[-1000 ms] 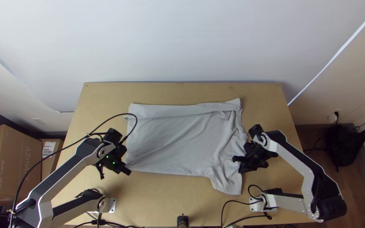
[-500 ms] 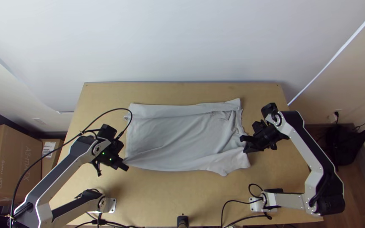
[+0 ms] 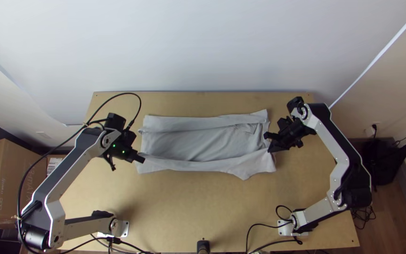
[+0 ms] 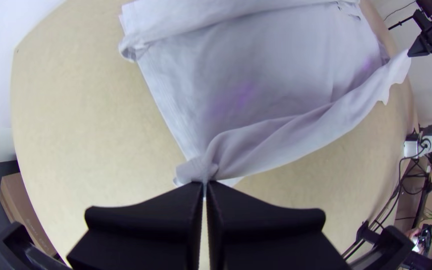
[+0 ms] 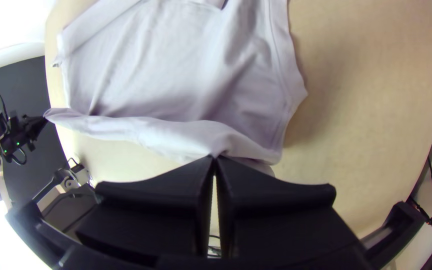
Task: Fold the t-shirt
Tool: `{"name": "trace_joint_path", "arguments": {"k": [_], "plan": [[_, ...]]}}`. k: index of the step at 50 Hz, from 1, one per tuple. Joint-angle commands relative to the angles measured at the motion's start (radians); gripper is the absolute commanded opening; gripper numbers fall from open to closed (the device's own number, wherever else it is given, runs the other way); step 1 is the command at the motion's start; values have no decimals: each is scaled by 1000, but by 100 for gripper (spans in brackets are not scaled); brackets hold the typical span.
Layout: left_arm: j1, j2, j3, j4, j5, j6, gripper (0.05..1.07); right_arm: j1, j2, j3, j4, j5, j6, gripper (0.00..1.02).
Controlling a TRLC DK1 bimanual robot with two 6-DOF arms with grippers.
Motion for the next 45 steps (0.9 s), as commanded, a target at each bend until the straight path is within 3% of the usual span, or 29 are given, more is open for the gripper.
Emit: {"name": "trace_joint_path", "arguments": {"k": [1,29,45], "plan": [[17,68,93,3,-3,22,8,-23,74,91,-20,5,-10,2],[63,399,441,82,23,30,8,-55,402,513,-20,27,-2,2],[89,536,566,114,34,25,8,-54,562,734,-24,30,36,2]]}}
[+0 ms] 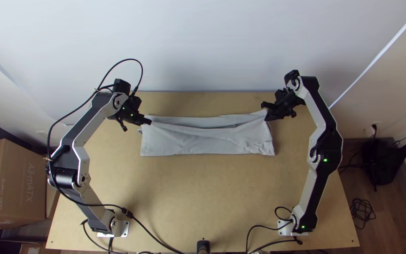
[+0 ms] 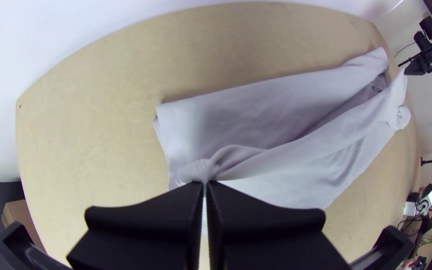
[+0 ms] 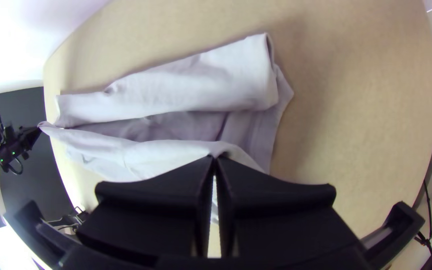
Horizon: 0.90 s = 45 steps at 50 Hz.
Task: Fold the t-shirt
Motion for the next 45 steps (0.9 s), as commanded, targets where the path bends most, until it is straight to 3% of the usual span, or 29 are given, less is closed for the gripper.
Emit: {"name": "trace_joint_path", "arguments": {"k": [1,11,14,16,20,25,27,37,41,45], "plan": [[14,42,39,12,11,9,8,-6,60,75,-15,10,32,2],[20,63,2,109,11,-25,9,-7,149,145,-14,10,72,2],[20,63,-11,127,12,-48,20,-6,162,145,-3,11,81,3],[20,65,-19,129,26,-58,35,-6,169,144,4,13,88,5],[21,62,-48,129,61,-75,72,-4,176,140,12,13,107,30],[26,33,-99,158,92,-100,91,-6,166,131,29,13,125,81],[32,8,-126,182,103,-109,94,-9,149,124,46,13,128,88],[121,-108,-222,236,241,-155,98,-47,9,47,101,-10,133,96],[169,-141,-260,242,301,-158,100,-69,-54,13,103,-78,133,96],[207,-144,-288,235,334,-163,101,-92,-111,-19,103,-225,147,96]]}}
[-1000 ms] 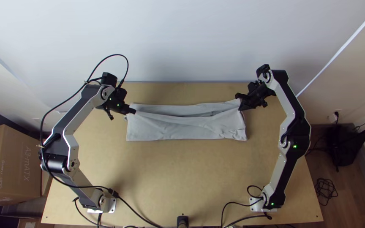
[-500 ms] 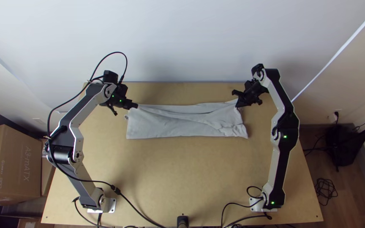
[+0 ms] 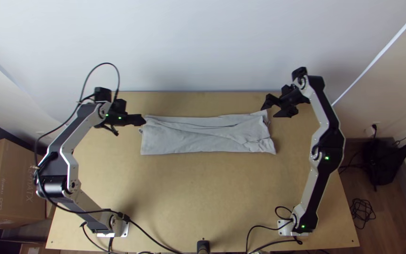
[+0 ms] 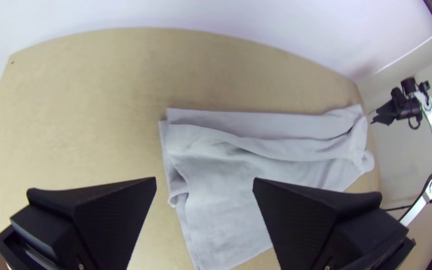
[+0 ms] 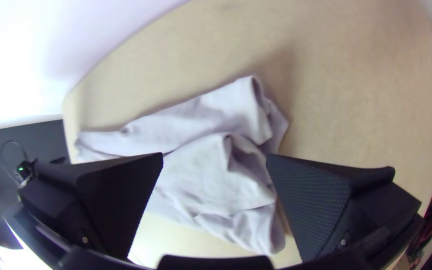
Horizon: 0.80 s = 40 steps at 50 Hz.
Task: Fold the t-shirt
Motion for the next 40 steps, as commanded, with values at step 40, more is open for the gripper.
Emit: {"name": "trace_joint_path", "arguments": {"k": [40], "plan": [[138,152,-194,172,230,-78,102,-62,-405,-279,21,-562,34,98]]}}
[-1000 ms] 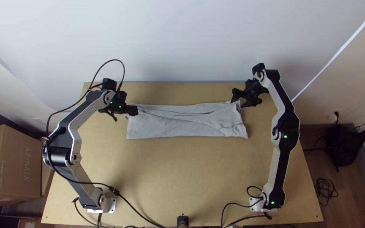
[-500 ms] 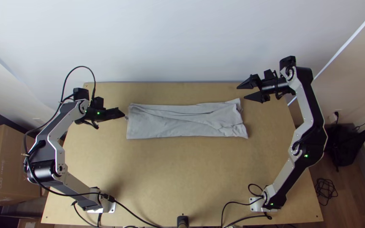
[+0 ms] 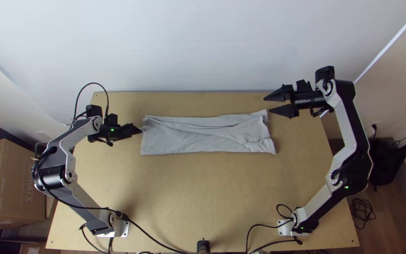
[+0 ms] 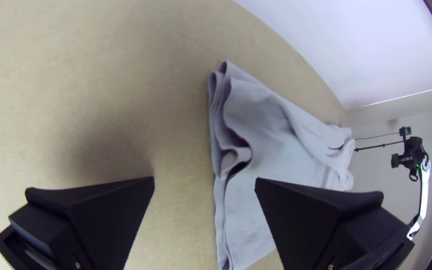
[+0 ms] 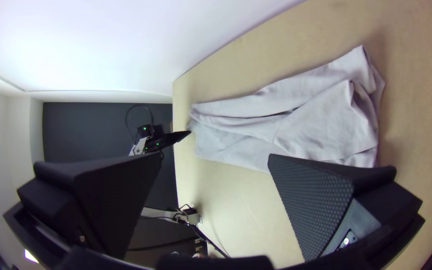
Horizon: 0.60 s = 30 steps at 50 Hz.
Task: Fold the t-shirt
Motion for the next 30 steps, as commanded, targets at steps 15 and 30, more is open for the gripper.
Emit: {"name": "trace_joint_path", "arguments": {"k": [15,30], "plan": [[-112,102,39,31,8,-95,102,-4,-92,-40,-5,-19,10,97],[-260,119,48,97,-32,-201,102,5,-121,-49,-5,-19,9,97]]}}
